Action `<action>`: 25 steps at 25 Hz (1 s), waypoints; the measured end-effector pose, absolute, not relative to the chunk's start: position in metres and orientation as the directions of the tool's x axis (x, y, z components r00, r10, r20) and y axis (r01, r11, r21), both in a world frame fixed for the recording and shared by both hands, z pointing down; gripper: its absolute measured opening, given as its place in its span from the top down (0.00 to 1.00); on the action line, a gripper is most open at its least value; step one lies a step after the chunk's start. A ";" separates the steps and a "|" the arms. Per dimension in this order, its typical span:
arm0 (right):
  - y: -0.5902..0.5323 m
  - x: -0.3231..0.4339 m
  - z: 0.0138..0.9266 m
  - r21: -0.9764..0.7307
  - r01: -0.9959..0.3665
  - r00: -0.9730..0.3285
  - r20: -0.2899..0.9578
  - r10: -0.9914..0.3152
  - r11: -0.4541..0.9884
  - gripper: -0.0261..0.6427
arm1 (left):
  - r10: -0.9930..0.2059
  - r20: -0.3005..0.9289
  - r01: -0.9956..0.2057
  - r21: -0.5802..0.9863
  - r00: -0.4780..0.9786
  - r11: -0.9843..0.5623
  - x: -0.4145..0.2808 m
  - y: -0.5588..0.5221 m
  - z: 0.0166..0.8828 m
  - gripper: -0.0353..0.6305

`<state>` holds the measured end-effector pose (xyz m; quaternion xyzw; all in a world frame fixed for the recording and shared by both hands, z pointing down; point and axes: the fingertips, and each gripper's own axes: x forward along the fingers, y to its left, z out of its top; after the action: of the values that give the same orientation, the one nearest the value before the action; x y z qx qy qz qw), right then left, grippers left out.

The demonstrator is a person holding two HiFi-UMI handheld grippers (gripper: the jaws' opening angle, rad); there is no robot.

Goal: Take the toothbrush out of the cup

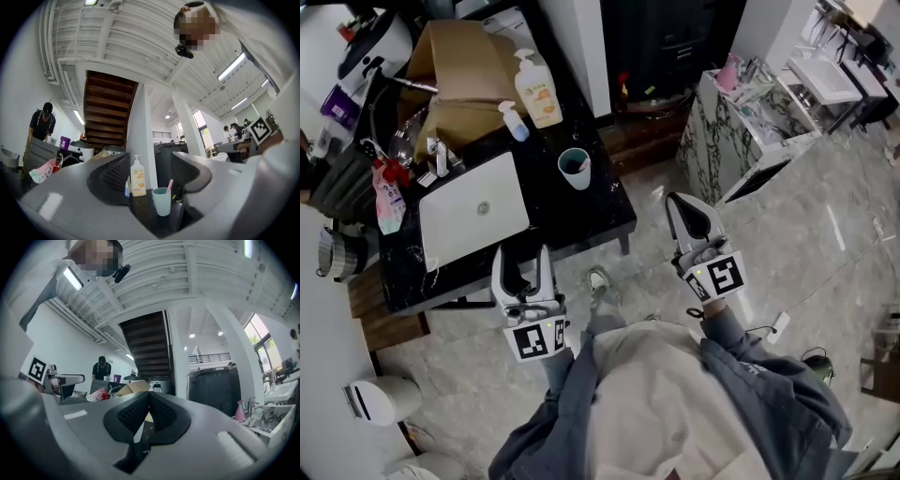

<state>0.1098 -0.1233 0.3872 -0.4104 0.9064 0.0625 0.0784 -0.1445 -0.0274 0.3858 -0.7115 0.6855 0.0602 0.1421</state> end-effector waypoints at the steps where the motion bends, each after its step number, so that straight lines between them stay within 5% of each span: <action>1: -0.132 0.105 0.387 0.049 -0.757 -0.647 -0.192 -0.738 0.651 0.95 | -0.958 -0.281 -0.992 -0.120 0.060 -0.027 -0.149 -0.037 0.386 0.50; 25: -0.257 0.016 0.382 0.060 -0.809 -0.586 -0.145 -0.797 0.584 0.95 | -0.951 -0.232 -0.976 -0.123 0.204 -0.180 -0.224 -0.176 0.393 0.50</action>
<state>0.0158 -0.2566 0.3817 -0.4520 0.8885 0.0598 0.0511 -0.2243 -0.1755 0.3935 -0.7663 0.6287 0.0513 0.1222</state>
